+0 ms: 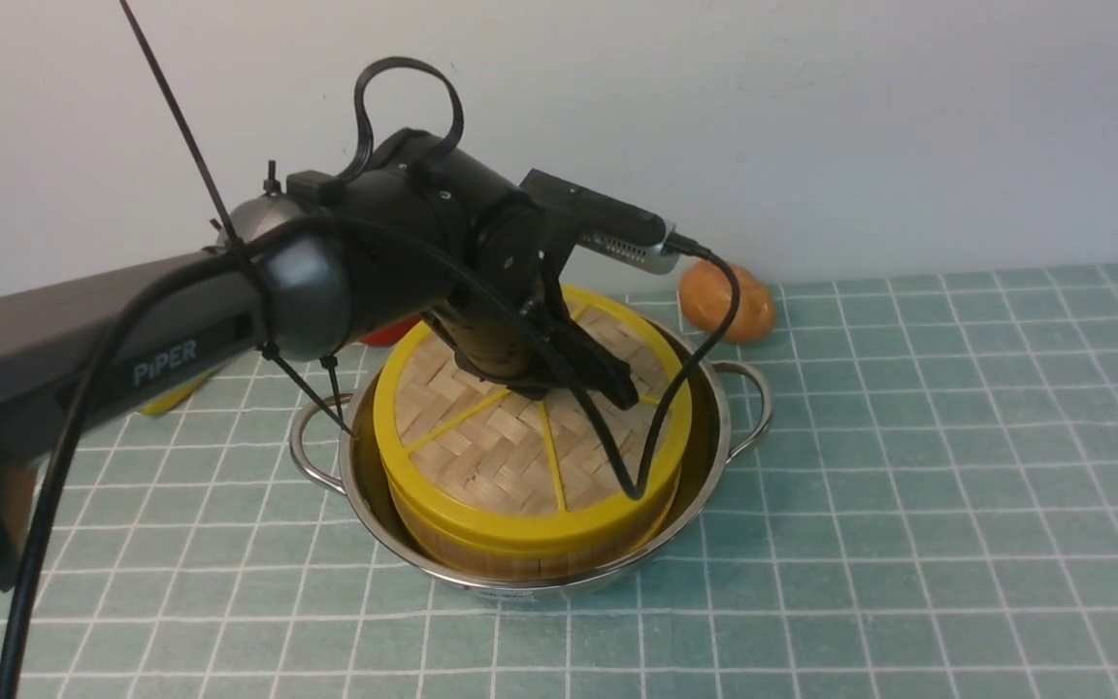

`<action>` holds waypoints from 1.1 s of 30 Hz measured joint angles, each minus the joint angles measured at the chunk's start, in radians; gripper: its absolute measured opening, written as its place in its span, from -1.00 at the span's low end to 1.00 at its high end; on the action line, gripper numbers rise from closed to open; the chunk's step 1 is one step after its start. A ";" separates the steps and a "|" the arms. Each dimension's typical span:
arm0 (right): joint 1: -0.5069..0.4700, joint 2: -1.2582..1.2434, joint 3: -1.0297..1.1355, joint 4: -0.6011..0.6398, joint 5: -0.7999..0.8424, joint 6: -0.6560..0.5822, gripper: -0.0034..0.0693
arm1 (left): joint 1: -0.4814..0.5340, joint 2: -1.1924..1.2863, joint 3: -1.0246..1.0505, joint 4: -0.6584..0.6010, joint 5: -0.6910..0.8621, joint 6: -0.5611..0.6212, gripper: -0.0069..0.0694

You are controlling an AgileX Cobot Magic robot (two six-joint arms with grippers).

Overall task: Place the steamer in the pot on the blue tablecloth, and put the lid on the steamer.
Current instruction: 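Place the yellow bamboo steamer lid onto the steamer in the pot with the left gripper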

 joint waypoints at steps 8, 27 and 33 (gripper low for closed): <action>0.000 0.000 0.000 0.000 0.000 0.000 0.08 | 0.000 -0.001 0.001 0.002 0.001 -0.002 -0.51; 0.000 0.000 0.000 0.000 0.000 -0.003 0.08 | 0.000 -0.038 -0.002 0.005 0.017 -0.001 0.08; 0.000 -0.006 0.005 -0.039 0.000 -0.038 0.06 | 0.000 -0.235 -0.093 0.009 0.105 0.044 0.72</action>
